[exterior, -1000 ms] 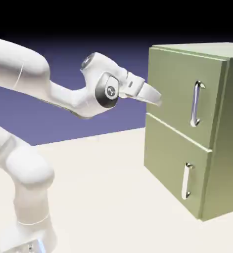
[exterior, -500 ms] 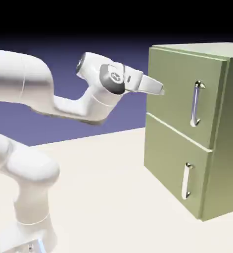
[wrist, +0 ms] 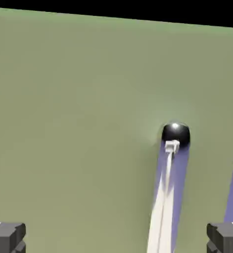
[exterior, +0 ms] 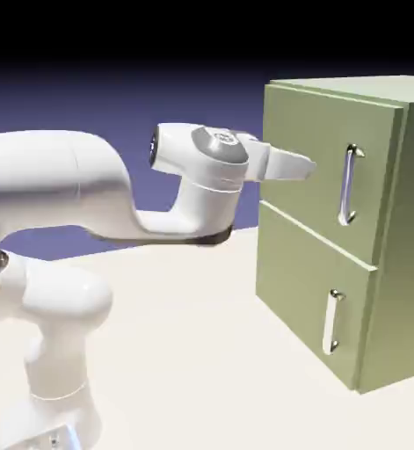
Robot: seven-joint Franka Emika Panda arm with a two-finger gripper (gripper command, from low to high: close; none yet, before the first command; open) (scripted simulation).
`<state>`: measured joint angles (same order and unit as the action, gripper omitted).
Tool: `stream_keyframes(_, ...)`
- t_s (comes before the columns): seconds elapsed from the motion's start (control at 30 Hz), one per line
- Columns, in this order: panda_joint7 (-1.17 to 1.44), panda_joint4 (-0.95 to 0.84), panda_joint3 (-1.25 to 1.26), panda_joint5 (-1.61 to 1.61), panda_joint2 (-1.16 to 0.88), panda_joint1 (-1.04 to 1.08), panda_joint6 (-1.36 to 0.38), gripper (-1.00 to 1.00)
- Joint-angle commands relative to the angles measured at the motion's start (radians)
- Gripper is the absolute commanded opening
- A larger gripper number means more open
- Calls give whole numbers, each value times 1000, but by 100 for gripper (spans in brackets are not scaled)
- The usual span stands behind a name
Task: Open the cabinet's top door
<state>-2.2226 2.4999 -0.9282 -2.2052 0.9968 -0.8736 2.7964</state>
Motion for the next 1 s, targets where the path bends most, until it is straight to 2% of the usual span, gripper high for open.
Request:
stream_keyframes(0.0,-29,-6,-18,-44,8,-17,-5,100)
stream_keyframes(0.4,-380,-80,-238,-565,109,-221,-62,100)
stream_keyframes(0.47,-398,-83,-249,-592,115,-231,-65,100)
stream_keyframes(0.63,-401,-224,-340,-615,77,-404,-81,100)
stream_keyframes(0.67,-401,-224,-340,-615,77,-404,-81,-100)
stream_keyframes(0.97,-401,66,-130,-467,79,-148,-323,-100)
